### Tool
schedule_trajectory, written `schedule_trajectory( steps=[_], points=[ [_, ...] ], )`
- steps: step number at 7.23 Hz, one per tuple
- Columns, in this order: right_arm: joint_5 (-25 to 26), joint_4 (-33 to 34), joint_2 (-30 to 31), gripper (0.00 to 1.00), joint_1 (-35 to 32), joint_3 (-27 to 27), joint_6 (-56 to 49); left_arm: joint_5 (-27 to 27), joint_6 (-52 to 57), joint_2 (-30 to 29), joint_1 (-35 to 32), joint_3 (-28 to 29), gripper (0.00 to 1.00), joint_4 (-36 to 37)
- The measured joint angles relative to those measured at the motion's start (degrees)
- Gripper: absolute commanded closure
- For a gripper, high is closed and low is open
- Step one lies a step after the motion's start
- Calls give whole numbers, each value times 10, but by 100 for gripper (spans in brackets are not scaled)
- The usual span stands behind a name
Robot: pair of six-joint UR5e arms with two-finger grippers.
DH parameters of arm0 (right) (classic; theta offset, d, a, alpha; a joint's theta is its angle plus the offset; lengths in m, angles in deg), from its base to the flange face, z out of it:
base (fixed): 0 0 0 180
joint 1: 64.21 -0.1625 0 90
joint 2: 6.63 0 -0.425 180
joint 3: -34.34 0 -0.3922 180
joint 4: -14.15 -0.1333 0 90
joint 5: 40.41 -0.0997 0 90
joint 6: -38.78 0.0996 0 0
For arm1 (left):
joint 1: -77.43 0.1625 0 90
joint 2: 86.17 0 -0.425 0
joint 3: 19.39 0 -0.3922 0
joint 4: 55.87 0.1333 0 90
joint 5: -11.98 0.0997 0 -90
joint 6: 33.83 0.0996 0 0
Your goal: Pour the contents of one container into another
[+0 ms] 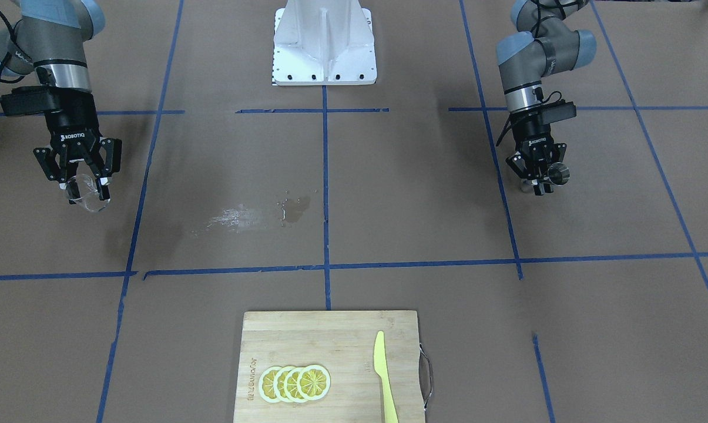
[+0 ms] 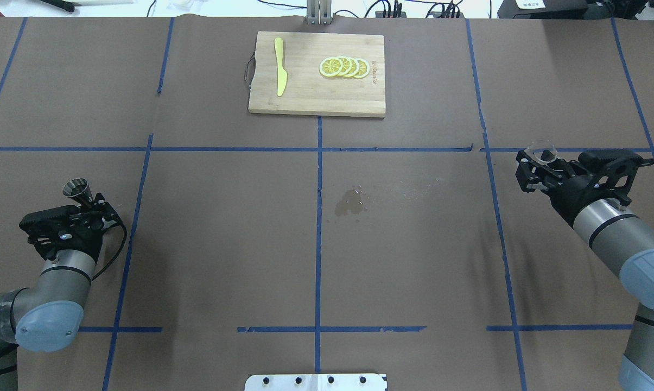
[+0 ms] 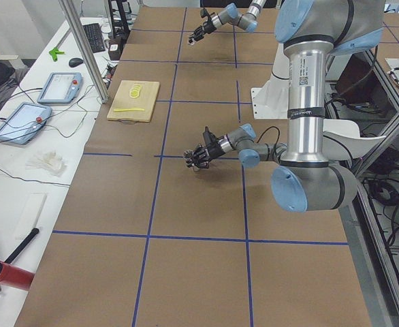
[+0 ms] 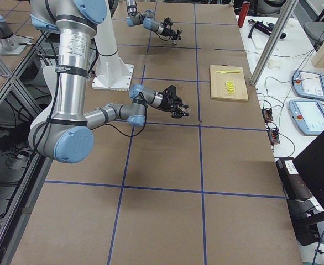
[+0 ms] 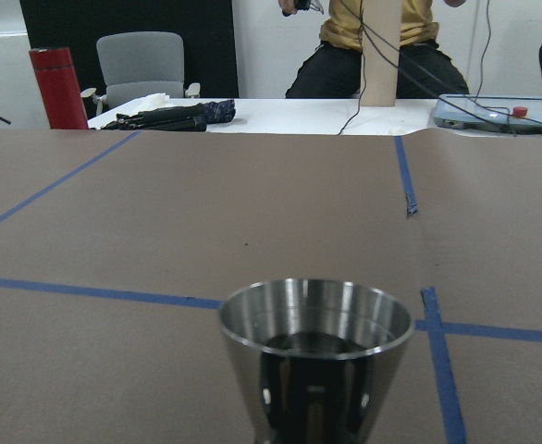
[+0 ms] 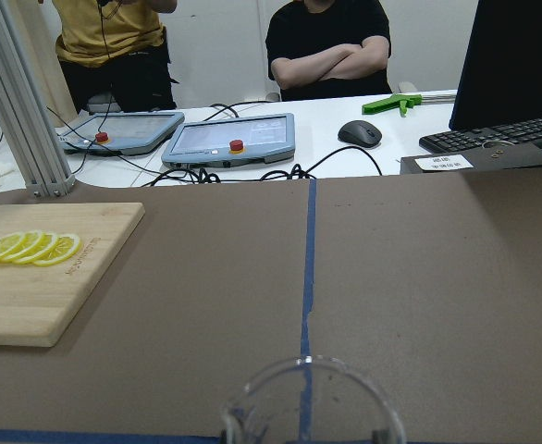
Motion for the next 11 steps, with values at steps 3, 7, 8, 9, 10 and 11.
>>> schedule_trajectory(
  steps=[3, 7, 8, 9, 10, 11],
  points=[
    [0, 0, -2, 100, 0, 0, -1, -1, -5, 1, -1, -6, 100, 14],
    [0, 0, -4, 100, 1, 3, -1, 5, -65, 4, -3, -37, 100, 63],
    [0, 0, -5, 100, 1, 4, -1, 15, -101, 3, -3, -56, 100, 111],
    [0, 1, -5, 100, 0, 4, -1, 32, -137, 2, -3, -68, 100, 155],
    [0, 1, -5, 100, 0, 5, -1, 54, -164, 1, -2, -72, 100, 180],
    [1, 1, -5, 100, 1, 5, -1, 79, -182, 2, -2, -70, 100, 190]
  ],
)
